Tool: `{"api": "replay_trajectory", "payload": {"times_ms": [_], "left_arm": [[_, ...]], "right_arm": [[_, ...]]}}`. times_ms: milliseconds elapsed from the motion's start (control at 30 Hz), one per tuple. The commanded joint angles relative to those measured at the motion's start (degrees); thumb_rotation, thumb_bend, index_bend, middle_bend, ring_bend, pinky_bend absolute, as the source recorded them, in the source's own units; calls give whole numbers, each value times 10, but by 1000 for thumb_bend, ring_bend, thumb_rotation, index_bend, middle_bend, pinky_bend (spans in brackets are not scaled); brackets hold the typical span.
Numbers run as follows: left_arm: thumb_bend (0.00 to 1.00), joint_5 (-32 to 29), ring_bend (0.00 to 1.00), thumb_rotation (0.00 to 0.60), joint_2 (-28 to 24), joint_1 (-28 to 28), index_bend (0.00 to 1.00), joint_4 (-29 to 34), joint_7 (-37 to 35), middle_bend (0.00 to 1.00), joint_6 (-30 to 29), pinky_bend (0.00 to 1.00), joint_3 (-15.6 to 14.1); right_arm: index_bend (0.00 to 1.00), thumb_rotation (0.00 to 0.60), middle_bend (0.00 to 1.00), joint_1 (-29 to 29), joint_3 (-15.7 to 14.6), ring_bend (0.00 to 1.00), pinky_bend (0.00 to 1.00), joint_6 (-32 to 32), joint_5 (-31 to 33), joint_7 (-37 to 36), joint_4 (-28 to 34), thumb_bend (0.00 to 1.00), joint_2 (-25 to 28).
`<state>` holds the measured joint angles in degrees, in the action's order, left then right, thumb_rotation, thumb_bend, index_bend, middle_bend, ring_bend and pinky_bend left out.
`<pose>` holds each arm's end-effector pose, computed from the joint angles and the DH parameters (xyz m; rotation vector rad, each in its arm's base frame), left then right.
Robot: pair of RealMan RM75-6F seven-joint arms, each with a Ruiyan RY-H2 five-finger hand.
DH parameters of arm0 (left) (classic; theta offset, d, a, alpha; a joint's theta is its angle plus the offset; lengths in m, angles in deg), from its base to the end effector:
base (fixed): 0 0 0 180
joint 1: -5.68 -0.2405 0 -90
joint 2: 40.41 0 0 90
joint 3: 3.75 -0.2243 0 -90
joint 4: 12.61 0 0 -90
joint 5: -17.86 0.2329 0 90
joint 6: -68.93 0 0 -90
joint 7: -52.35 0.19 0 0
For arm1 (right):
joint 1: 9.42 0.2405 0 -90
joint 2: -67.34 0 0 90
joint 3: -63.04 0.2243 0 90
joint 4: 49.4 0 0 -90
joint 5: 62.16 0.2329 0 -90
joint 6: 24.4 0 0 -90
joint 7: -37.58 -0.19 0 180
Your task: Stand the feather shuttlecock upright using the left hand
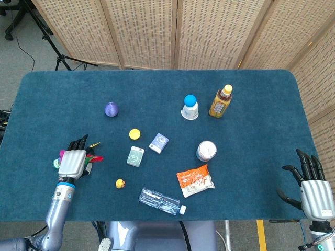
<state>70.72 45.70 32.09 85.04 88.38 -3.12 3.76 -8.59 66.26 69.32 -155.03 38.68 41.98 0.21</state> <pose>-0.1984 0.3023 -0.0209 -1.5340 -1.0646 -0.6596 -0.2714 -0.2054 0.1291 1.3482 -0.7949 1.0262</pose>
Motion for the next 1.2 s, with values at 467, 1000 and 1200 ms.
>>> {"api": "replay_trajectory", "payload": {"times_ms": [467, 1000, 1200], "left_arm": [[476, 18, 79, 600, 30, 0, 584, -49, -40, 0, -2, 111, 3], [476, 57, 79, 600, -14, -10, 593, 19, -57, 0, -40, 111, 21], [476, 73, 78, 600, -31, -14, 597, 41, -74, 0, -54, 111, 32]], "right_arm": [[315, 600, 0, -1, 0, 0, 0, 1, 0, 5, 2, 208, 0], [315, 600, 0, 1, -1, 0, 0, -4, 0, 8, -2, 208, -3], [315, 600, 0, 0, -1, 0, 0, -2, -1, 10, -1, 208, -3]]}}
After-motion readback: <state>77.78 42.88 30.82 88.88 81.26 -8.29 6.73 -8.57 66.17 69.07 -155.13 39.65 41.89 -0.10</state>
